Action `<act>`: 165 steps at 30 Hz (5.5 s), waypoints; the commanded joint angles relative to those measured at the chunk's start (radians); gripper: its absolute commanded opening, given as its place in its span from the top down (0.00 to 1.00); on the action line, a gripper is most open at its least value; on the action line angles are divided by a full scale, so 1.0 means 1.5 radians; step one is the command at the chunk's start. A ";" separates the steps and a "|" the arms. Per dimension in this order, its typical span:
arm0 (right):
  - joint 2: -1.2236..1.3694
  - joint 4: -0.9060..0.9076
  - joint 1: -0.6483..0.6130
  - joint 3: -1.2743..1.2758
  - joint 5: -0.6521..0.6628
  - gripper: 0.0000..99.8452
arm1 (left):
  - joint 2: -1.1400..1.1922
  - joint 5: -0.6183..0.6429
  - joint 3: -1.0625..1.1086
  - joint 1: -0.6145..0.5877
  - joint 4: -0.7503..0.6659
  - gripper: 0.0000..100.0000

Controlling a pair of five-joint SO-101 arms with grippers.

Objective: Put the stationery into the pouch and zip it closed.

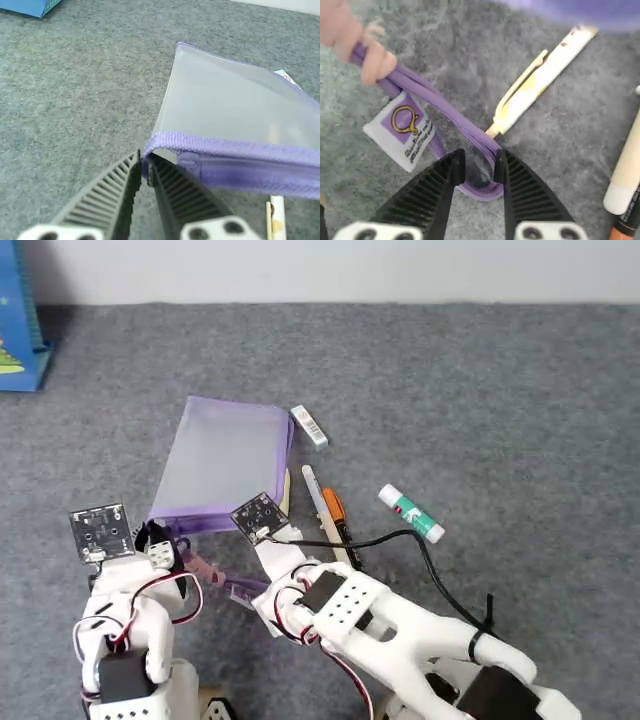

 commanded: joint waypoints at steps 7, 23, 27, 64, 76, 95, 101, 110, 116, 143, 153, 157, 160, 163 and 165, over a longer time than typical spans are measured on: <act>-0.001 -0.003 0.064 -0.011 0.001 0.90 | -0.002 0.004 -0.028 -0.005 0.000 0.99; 0.019 0.044 0.064 -0.007 0.042 0.90 | -0.002 0.004 -0.028 -0.005 0.000 0.99; 0.063 0.044 0.066 -0.017 0.044 0.91 | -0.002 0.004 -0.028 -0.005 0.000 0.99; -0.555 0.274 0.242 0.061 0.125 0.90 | -0.002 0.004 -0.028 -0.005 -0.001 0.99; -0.247 -0.002 0.139 0.103 0.087 0.82 | -0.002 0.004 -0.028 -0.005 -0.001 0.99; 0.011 -0.152 0.101 0.011 0.065 0.81 | -0.002 0.004 -0.028 -0.005 -0.001 0.99; 0.044 -0.159 0.103 0.008 0.066 0.85 | -0.002 0.004 -0.028 -0.005 -0.001 0.99; -0.015 -0.170 0.122 0.035 0.120 0.99 | -0.002 0.004 -0.028 -0.006 0.000 0.99; -0.148 -0.153 0.206 0.097 0.188 0.99 | -0.002 0.004 -0.028 -0.006 0.000 0.99; -0.599 0.122 0.637 0.083 0.395 0.99 | -0.002 0.004 -0.027 -0.006 -0.001 0.99; -0.597 0.169 0.407 0.090 0.257 0.88 | -0.002 0.004 -0.027 -0.006 -0.001 0.99; -0.593 0.141 0.291 0.119 0.166 0.84 | -0.002 0.004 -0.027 -0.006 -0.001 0.99; -0.554 0.088 0.251 0.131 0.118 0.86 | -0.002 0.004 -0.027 -0.006 -0.001 0.99; -0.472 0.039 0.236 0.125 0.070 0.86 | -0.002 0.004 -0.027 -0.006 -0.001 0.99; -0.400 -0.005 0.230 0.114 0.044 0.86 | -0.002 0.004 -0.027 -0.006 -0.001 0.99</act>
